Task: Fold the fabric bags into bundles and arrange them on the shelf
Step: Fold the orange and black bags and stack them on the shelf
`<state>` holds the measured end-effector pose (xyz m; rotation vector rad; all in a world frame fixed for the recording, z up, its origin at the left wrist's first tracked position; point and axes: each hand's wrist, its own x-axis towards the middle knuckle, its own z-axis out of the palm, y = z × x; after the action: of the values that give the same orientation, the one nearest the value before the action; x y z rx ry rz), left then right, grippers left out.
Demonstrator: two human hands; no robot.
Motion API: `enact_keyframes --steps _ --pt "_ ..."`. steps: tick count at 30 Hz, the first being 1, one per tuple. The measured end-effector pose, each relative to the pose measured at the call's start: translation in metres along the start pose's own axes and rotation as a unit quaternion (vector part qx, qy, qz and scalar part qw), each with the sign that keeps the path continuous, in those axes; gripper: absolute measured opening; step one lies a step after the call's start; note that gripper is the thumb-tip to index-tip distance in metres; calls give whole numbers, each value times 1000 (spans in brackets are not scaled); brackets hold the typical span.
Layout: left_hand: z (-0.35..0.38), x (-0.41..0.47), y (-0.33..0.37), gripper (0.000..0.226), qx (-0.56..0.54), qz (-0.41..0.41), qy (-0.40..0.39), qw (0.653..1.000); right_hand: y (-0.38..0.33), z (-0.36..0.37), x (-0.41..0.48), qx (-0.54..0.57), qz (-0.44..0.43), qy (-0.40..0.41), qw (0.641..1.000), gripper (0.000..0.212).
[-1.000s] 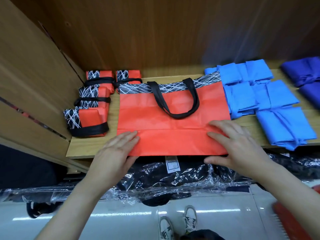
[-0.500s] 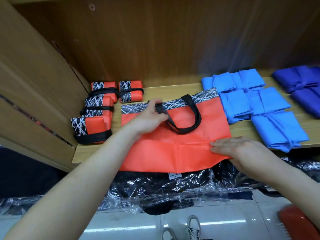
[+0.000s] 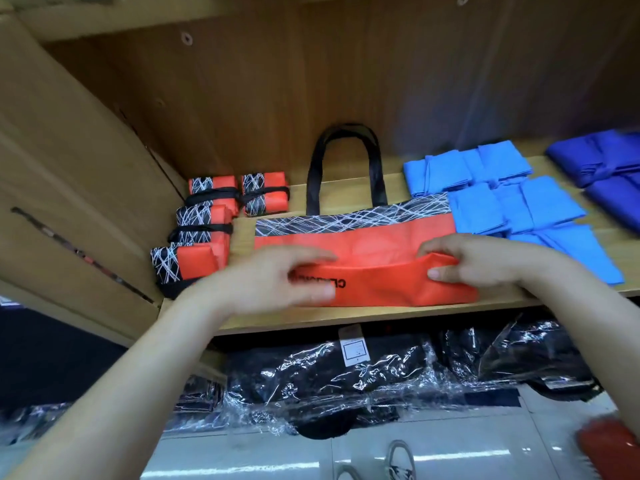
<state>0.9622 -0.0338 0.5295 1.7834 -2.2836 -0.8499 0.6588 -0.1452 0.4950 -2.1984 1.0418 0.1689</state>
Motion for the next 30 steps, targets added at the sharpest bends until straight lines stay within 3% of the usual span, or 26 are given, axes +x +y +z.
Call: enact_keyframes --steps 1,3,6,7,10,13,16,20,26,30 --pt "8 -6 -2 72 79 -10 -38 996 0 -1 2 9 5 2 1000 20" --pt "18 -11 -13 64 143 -44 11 989 0 0 5 24 10 12 1000 17" --pt "14 -13 -33 19 82 -104 71 989 4 4 5 41 21 55 997 10" --pt "12 -14 -40 14 53 -120 69 989 5 5 4 52 26 75 996 10" --pt "10 -17 -50 22 -75 -150 84 982 8 14 1 103 52 158 981 13" --pt "22 -18 -53 29 -162 -201 160 953 10 31 -1 108 87 246 959 23" --pt "41 -19 -50 35 -56 -235 250 938 2 47 -8 40 104 304 946 36" --pt "59 -24 -38 29 38 -221 321 920 -9 61 -12 -69 121 344 929 45" --pt "83 -29 -50 27 110 -166 360 911 -5 76 -13 -211 43 410 886 28" --pt "89 -30 -59 23 195 -70 325 923 3 80 -16 -259 -57 351 898 27"
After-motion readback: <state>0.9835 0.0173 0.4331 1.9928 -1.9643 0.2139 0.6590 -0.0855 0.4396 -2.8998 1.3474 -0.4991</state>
